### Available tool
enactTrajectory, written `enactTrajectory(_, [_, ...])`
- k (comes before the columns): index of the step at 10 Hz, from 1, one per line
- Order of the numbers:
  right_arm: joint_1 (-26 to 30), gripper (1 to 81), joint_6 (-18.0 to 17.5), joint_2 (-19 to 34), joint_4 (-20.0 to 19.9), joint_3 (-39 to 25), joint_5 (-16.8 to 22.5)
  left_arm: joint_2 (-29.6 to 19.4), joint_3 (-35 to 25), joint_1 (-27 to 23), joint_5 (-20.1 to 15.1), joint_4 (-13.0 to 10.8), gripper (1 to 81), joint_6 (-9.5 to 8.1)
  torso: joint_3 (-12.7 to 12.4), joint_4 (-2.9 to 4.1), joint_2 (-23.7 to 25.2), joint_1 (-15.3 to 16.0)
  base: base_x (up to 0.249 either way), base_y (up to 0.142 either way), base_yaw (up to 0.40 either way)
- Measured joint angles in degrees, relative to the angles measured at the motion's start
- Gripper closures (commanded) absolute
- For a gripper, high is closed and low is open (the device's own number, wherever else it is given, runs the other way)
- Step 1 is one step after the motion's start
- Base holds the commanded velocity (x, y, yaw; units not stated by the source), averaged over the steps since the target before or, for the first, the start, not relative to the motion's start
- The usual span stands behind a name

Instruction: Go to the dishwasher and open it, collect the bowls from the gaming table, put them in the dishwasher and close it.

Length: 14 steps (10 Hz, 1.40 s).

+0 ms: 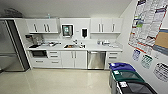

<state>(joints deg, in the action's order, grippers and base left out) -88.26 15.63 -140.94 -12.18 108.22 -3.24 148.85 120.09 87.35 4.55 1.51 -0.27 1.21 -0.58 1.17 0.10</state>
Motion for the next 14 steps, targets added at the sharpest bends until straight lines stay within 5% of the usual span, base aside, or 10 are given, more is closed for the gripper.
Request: enactTrajectory(14, [0.15,1.0,0.00,-0.09,0.00,0.07,-0.02,0.05,0.00,-0.16,0.13,0.00,1.0,0.00,0.02,0.00,-0.02,0.02,0.189,0.000,0.000])
